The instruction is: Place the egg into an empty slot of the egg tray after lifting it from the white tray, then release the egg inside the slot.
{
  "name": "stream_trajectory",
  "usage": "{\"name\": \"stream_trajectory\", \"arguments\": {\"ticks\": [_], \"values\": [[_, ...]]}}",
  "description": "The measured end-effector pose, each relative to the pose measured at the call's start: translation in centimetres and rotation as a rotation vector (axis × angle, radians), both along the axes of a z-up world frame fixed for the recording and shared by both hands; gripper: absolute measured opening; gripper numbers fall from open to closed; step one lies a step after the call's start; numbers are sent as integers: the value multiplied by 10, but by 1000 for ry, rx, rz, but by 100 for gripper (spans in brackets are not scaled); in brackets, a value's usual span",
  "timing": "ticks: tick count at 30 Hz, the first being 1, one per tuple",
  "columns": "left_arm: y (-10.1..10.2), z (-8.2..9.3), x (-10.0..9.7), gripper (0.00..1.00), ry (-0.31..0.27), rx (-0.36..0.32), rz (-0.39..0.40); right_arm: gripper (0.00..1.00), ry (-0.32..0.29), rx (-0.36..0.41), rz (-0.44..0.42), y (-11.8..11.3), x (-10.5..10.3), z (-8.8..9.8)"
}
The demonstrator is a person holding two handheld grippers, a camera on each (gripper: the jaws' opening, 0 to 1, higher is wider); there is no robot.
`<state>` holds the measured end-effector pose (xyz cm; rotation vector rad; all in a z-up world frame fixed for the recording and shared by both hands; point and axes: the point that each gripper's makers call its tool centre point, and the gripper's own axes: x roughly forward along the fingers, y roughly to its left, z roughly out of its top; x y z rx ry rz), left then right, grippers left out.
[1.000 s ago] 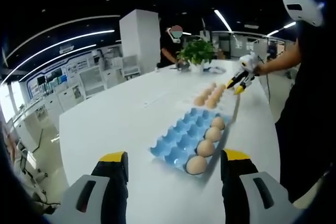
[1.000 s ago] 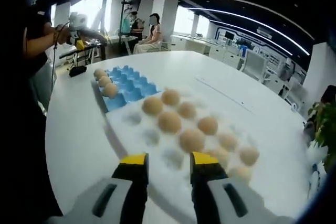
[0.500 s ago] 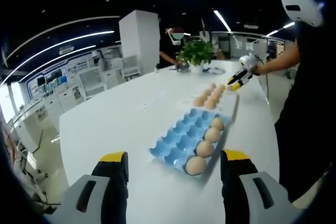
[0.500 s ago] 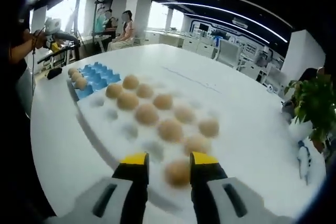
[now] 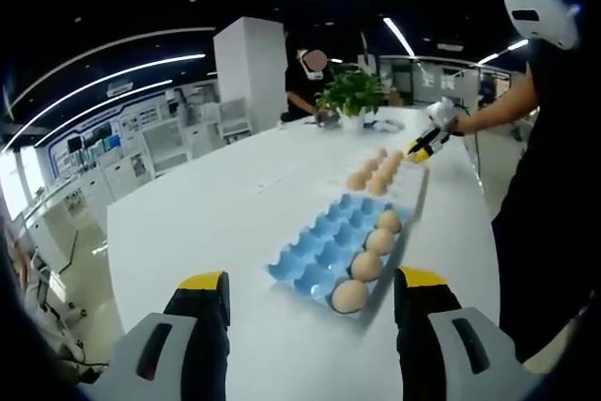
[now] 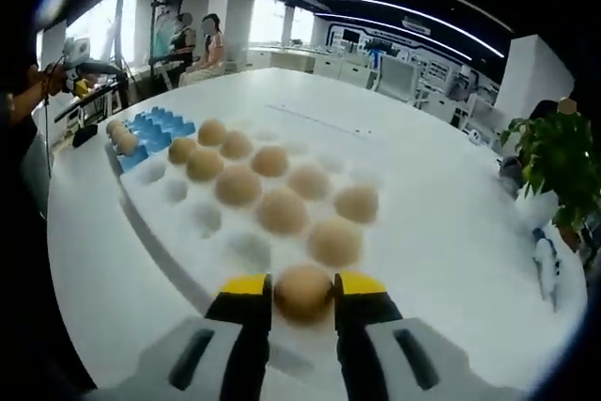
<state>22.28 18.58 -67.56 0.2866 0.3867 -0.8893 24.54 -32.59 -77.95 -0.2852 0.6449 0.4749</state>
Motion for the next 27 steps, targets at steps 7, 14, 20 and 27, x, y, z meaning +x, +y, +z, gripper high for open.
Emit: {"name": "stream_trajectory", "arguments": {"ticks": [7,14,20,27], "values": [[3,1,3,72,-9,14,15,26,38,22,-26,1,0,-3],[8,2,4,73,-12,8,32,26,77,25,-34,3,0,-5],[7,-2,3,73,-3,11,27,25,68,33,-45,1,-1,-4],[8,0,4,72,-11,5,33,25,59,11,-25,3,-3,-1]]}}
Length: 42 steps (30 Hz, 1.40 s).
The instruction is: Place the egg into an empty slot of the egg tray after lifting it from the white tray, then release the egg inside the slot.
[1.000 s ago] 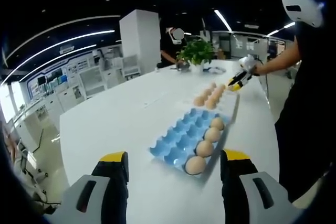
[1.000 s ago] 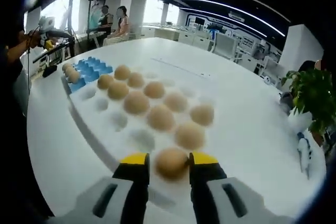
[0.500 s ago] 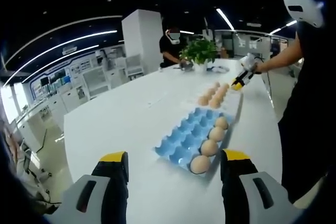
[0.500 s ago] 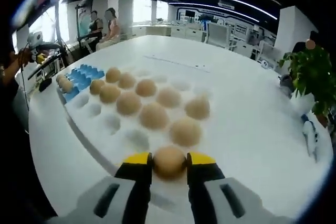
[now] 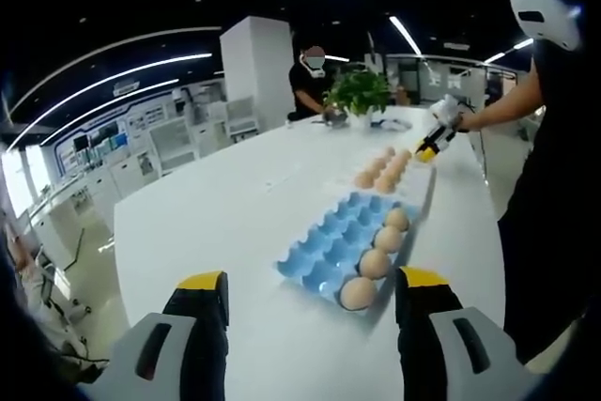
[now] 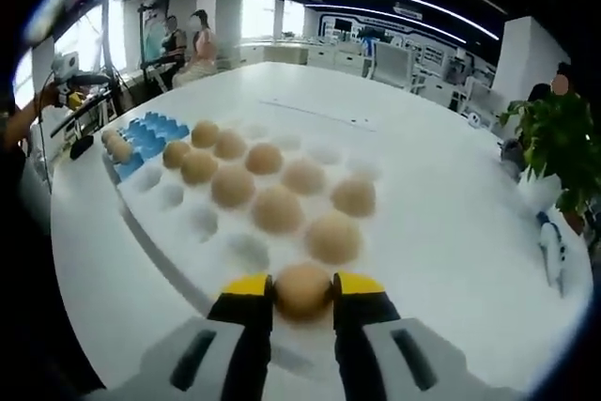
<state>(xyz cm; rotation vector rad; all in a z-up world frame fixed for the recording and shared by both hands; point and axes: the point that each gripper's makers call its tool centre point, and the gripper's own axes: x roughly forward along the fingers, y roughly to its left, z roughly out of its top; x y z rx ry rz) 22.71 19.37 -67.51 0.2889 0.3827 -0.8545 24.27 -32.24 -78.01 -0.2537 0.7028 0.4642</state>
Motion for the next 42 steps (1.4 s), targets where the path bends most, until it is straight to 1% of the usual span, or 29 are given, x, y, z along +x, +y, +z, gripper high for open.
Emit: {"name": "stream_trajectory", "arguments": {"ticks": [1,2,3,5,6,7,8,9,11,12,14,18,19,20,22,25,26,27,28,29,31,32,34,35,37,39,40,41,42], "values": [[0,0,0,72,0,0,0,25,-3,1,-1,0,0,2],[0,0,0,72,0,0,2,25,-3,22,-12,1,0,5],[1,0,0,72,-2,1,2,25,-3,19,-10,2,0,8],[1,1,0,72,-1,-1,4,25,-3,6,-7,1,-1,8],[1,0,1,72,-1,-1,5,25,4,35,-16,3,-1,9],[2,0,1,72,-1,0,5,25,9,41,-19,4,-1,9],[2,0,1,72,0,2,5,25,2,30,-20,4,-2,11],[2,0,1,72,-1,2,5,25,-12,30,-10,6,-1,15],[2,0,2,72,0,-2,5,25,-12,29,-8,8,-1,18],[2,0,3,72,-1,-1,4,25,-6,54,0,12,-2,20],[2,0,3,72,-1,0,4,25,-9,45,3,13,-2,23],[2,1,5,72,-3,-2,-1,25,-20,79,16,23,-1,33],[2,0,5,72,-3,-1,-1,25,-18,77,24,25,-1,33],[2,0,5,72,-3,-1,-1,25,-17,51,41,27,-1,30],[1,0,5,72,-2,-3,-3,25,-21,50,45,28,0,29],[1,2,5,72,-6,-5,-4,25,-9,69,35,27,1,31],[1,2,5,72,-6,-6,-3,25,-9,54,47,28,0,30],[2,2,5,71,-5,-4,-2,25,-8,21,77,28,-2,28],[2,1,4,70,-3,-4,-4,25,-19,18,78,30,0,29],[2,1,4,69,-1,-5,-6,25,-16,25,71,30,0,29],[1,0,3,70,0,-5,-9,26,-14,9,80,30,2,28],[1,0,3,70,0,-4,-9,26,-9,29,65,29,4,27],[1,1,2,70,-2,-7,-8,26,-5,24,70,27,5,27],[1,2,3,70,-4,-7,-6,26,3,39,52,26,5,26],[1,3,2,70,-6,-7,-6,27,4,16,65,24,6,23],[1,3,1,70,-6,-4,-6,28,2,-61,84,18,6,17],[1,3,1,70,-5,-3,-6,30,16,-90,81,14,5,12],[1,3,1,70,-5,0,-6,30,23,-95,74,13,3,10],[1,3,1,70,-6,-1,-5,30,8,-64,70,16,4,12]]}}
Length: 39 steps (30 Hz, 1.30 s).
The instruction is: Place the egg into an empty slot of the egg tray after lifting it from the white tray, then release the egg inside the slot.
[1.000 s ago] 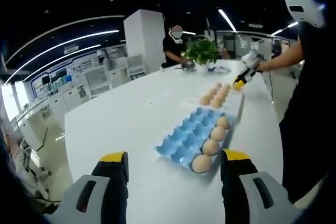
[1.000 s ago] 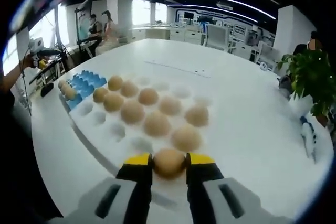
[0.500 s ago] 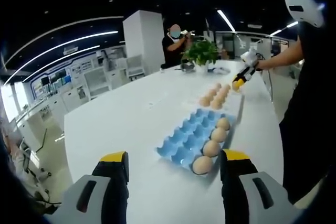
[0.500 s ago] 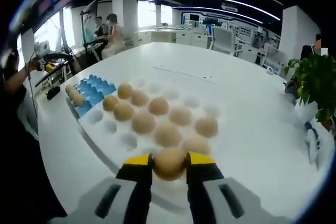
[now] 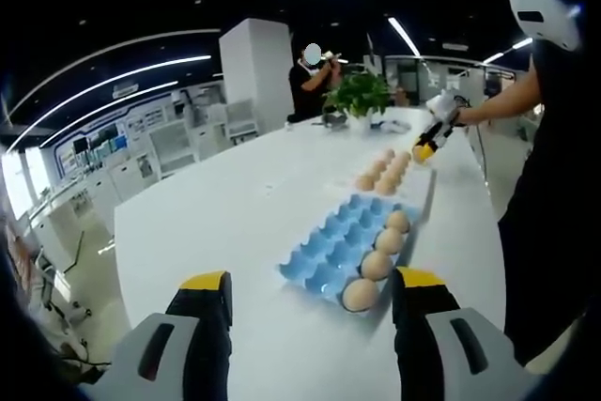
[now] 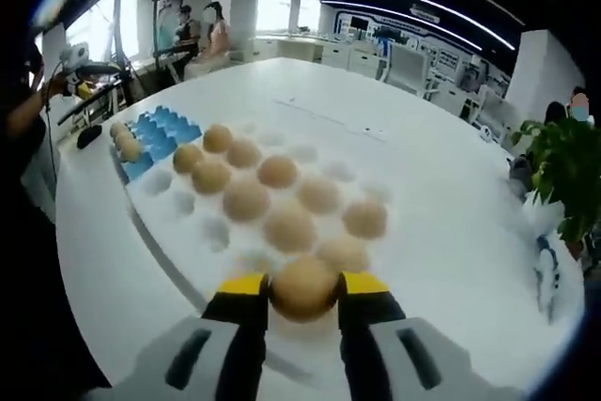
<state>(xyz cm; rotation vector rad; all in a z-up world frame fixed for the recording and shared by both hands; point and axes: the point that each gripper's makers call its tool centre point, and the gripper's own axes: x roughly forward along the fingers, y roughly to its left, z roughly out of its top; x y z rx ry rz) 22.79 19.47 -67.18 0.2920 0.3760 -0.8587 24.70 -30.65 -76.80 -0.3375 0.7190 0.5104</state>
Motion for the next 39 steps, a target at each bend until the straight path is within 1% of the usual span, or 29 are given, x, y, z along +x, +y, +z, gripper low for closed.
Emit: {"name": "stream_trajectory", "arguments": {"ticks": [1,2,3,4,5,7,8,10,11,12,13,14,15,17,18,21,22,24,25,28,35,37,39], "values": [[-1,2,0,70,-6,-8,0,30,-23,33,-10,2,3,4],[-2,3,0,70,-5,-11,0,30,-10,28,-16,0,2,2],[-2,4,0,70,-10,-4,1,30,-12,38,-20,-1,3,2],[-2,4,1,70,-10,-2,2,30,-18,77,-42,0,5,3],[-3,4,1,69,-10,-4,0,30,0,101,-72,-2,5,1],[-4,4,1,69,-9,-7,-1,31,7,81,-75,-5,5,-2],[-5,4,0,69,-10,-6,-4,32,31,30,-71,-11,1,-8],[-5,4,0,69,-10,-7,-2,32,54,-42,-49,-19,-5,-19],[-4,4,0,69,-11,-6,0,32,24,100,-114,-10,2,-12],[-4,4,0,69,-10,-6,3,31,29,91,-124,-14,1,-12],[-3,4,0,69,-8,-5,6,31,38,74,-109,-17,-1,-15],[-3,3,0,69,-7,-3,7,31,28,95,-116,-15,-1,-14],[-2,2,0,69,-4,-1,10,31,20,97,-109,-16,-1,-14],[-1,1,0,69,-2,2,16,30,26,118,-121,-17,-1,-13],[0,1,0,69,-2,0,20,30,26,114,-116,-16,-2,-13],[2,1,1,69,-3,-3,27,30,6,67,-66,-13,-4,-8],[3,1,1,69,-1,-4,28,30,13,81,-68,-11,-5,-7],[3,1,1,70,-2,-5,30,30,12,83,-74,-12,-5,-6],[3,1,1,70,-2,-9,31,30,24,104,-90,-12,-6,-5],[2,0,1,70,0,-8,26,30,12,108,-83,-10,-5,-2],[3,-2,-1,70,6,-9,22,30,-30,135,-62,2,-5,18],[4,-3,-1,70,8,-1,22,30,-48,155,-44,10,-4,25],[4,-3,-1,70,7,-4,21,30,-72,151,-2,23,-2,33]]}}
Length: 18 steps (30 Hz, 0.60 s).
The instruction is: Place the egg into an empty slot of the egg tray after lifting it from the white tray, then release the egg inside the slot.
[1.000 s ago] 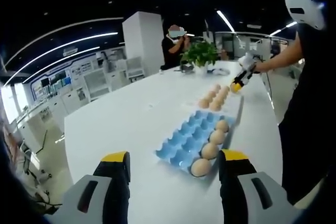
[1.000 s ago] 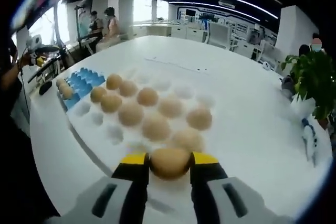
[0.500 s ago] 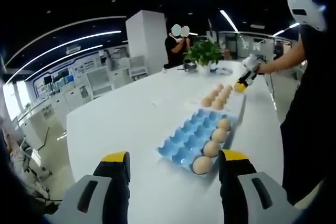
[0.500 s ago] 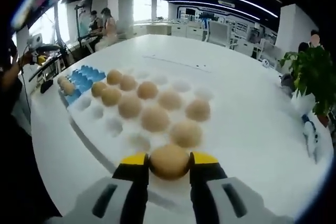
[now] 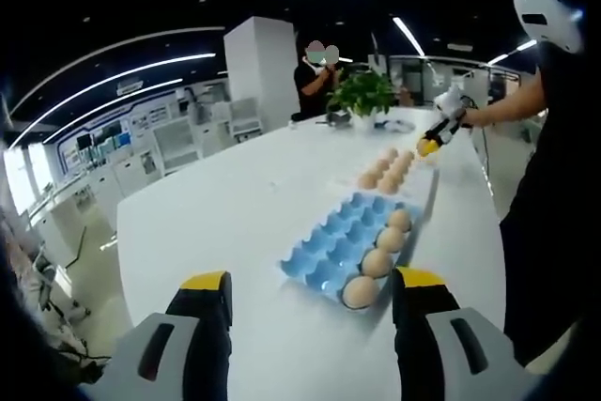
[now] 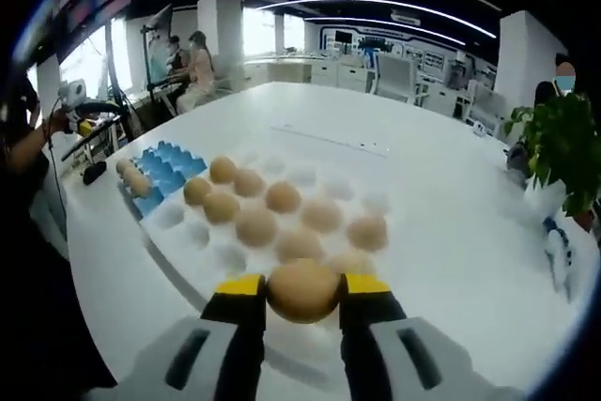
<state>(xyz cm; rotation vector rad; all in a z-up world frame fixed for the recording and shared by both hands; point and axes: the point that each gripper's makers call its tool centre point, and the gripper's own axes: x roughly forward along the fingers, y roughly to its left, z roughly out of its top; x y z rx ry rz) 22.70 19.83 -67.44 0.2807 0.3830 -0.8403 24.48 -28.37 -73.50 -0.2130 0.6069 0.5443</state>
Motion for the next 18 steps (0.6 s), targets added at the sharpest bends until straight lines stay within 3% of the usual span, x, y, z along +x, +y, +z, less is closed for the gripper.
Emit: {"name": "stream_trajectory", "arguments": {"ticks": [11,18], "values": [[-1,5,0,69,-11,-8,0,30,-39,55,162,74,7,18],[4,5,-1,69,-15,-9,8,30,-25,72,248,110,5,12]]}}
